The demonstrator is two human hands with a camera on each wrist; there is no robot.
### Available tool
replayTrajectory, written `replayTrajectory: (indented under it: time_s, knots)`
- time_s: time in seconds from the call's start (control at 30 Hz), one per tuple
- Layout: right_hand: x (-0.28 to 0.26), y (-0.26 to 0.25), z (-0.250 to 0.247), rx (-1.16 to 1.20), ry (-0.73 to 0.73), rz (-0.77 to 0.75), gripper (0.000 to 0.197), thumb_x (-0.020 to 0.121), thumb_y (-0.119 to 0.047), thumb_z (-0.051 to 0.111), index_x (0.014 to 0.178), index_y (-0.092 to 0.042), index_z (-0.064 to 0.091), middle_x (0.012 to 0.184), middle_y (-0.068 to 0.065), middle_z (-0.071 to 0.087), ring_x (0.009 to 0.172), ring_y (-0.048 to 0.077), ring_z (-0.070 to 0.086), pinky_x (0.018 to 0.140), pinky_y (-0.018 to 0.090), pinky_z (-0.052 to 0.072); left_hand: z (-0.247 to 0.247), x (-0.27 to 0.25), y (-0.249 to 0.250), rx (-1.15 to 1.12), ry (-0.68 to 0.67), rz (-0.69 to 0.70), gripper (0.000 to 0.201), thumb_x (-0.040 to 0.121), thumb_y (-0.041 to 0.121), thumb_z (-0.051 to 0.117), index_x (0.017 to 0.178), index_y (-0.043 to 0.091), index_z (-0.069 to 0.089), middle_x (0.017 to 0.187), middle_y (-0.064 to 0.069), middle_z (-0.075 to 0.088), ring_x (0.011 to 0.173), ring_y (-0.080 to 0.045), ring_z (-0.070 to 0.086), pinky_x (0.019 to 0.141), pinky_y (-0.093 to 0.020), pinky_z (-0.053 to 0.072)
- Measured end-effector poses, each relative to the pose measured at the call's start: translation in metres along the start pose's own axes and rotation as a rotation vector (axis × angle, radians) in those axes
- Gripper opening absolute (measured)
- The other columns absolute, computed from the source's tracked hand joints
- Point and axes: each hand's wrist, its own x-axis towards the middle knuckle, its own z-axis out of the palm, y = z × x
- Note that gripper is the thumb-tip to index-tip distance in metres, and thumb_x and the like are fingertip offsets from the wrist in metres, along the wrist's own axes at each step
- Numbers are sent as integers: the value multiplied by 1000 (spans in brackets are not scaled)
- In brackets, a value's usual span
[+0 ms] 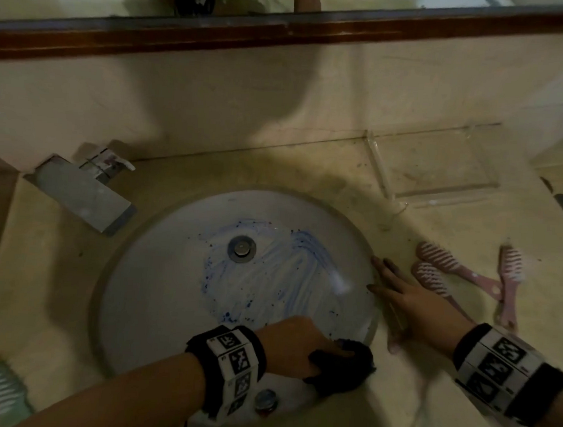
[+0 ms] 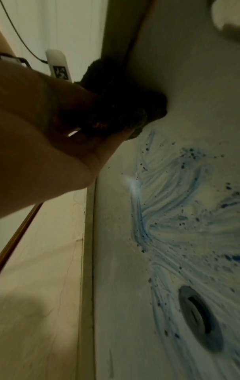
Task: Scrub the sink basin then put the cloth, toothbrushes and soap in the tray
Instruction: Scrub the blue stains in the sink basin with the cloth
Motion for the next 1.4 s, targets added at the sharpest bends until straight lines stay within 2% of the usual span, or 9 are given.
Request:
replayTrajectory:
  time_s: [0.17,0.43,0.6,0.7,0.77,0.9,1.0,1.1,1.4]
  knots:
    - [-2,2,-3,-67,-44,-7,99,71,-52,70,149,-24,16,138,-1,-39,135,12,-27,120,31,16,7,0,-12,14,-19,-1,37,96,26,39,126,15,58,91,-21,69,76,-34,64,70,-37,54]
    - [19,4,-26,-156,-88,61,119,67,-46,77,150,-23,-6,152,7,-32,147,27,-15,118,38,28,14,-8,-47,289,-268,-152,50,101,9,37,149,20,27,141,-21,47,113,-40,55,91,-47,45]
    - [21,-1,-32,-212,-128,87,116,68,-46,75,149,-25,-6,153,11,-32,146,27,-17,112,37,33,-3,-3,-58,186,-58,-281,48,102,17,37,148,25,30,123,-20,62,104,-35,60,88,-41,47]
    - [22,-2,-32,-211,-133,85,114,69,-42,75,150,-25,-3,146,9,-39,146,28,-17,111,40,33,-10,5,-30,55,90,-190,39,98,15,43,137,18,48,81,-19,61,70,-32,56,62,-32,41]
    - [24,-3,-31,-209,-131,88,115,68,-40,77,150,-25,-2,148,12,-37,146,29,-18,110,43,34,-5,20,-11,34,10,-136,21,96,13,45,110,6,58,61,-9,43,49,-22,34,49,-25,25]
    - [25,-5,-31,-193,-137,94,112,70,-41,75,150,-25,-2,152,16,-31,145,31,-18,112,44,35,1,39,3,208,-190,-138,32,98,11,44,125,-3,50,96,-24,62,57,-26,44,50,-27,28]
    - [25,-6,-34,-143,-111,76,98,79,-41,66,150,-23,2,147,16,-36,146,34,-15,108,42,36,1,36,-6,280,-273,-223,32,99,5,40,128,-6,48,120,-28,58,104,-42,57,80,-40,43]
    - [23,-5,-36,-125,-97,66,91,83,-45,59,150,-22,1,142,14,-39,146,33,-15,108,40,36,0,37,-20,283,-274,-283,33,101,3,36,129,-7,48,129,-28,54,117,-42,52,97,-42,40]
    - [26,0,-29,-172,-109,54,110,67,-44,74,149,-27,3,135,9,-43,137,25,-29,107,35,37,-3,35,-17,210,20,-152,51,99,15,42,148,18,26,120,-21,59,94,-40,61,75,-44,49]
